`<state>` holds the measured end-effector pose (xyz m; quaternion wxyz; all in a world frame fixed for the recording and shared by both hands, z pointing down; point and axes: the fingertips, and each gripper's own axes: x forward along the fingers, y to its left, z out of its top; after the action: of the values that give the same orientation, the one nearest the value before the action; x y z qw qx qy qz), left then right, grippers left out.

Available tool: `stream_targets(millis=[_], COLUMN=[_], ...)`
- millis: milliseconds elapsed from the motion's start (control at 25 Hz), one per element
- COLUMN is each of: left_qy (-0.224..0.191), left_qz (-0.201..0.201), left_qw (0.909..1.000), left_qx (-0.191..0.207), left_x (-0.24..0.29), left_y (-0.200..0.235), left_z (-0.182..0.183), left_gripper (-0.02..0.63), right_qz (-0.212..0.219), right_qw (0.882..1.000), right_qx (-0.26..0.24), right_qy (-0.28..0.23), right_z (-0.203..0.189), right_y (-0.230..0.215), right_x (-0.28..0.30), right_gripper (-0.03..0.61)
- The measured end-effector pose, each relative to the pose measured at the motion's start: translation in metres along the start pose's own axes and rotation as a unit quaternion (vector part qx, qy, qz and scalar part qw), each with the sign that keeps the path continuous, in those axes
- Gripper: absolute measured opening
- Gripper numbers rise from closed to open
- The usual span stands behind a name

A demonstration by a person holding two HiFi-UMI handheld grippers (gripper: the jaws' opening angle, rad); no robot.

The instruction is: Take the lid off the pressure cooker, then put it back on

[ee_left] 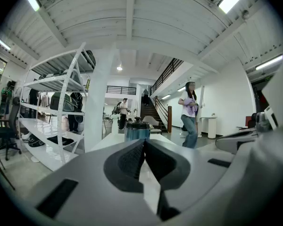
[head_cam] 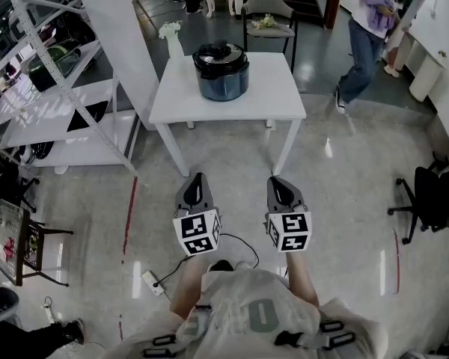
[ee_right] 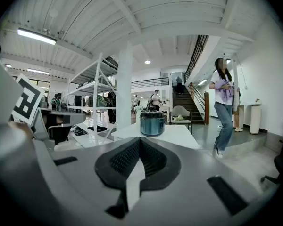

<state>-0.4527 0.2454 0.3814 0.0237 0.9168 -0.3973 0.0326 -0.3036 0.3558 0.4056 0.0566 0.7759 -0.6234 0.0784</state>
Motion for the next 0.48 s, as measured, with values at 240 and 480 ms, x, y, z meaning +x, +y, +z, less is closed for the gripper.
stream_targets(millis=[240, 480], left_qy=[0.008, 0.005], left_qz=[-0.003, -0.003], left_qw=[1.0000, 1.0000], left_qx=[-0.003, -0.004], left_x=[-0.0050, -0.0024], left_y=[-0.0023, -0.0074], left_z=[-0.0067, -0.0043], left_gripper=[0.018, 0.018], right_qz=[-0.003, 0.000], right_qw=[1.000, 1.000], right_qx=[0.003, 0.005], right_qy=[0.010, 0.003], right_z=[-0.0083, -0.0057], right_y=[-0.0020, -0.0080], right_x=[-0.0052, -0.0081], right_gripper=[0.009, 0.008])
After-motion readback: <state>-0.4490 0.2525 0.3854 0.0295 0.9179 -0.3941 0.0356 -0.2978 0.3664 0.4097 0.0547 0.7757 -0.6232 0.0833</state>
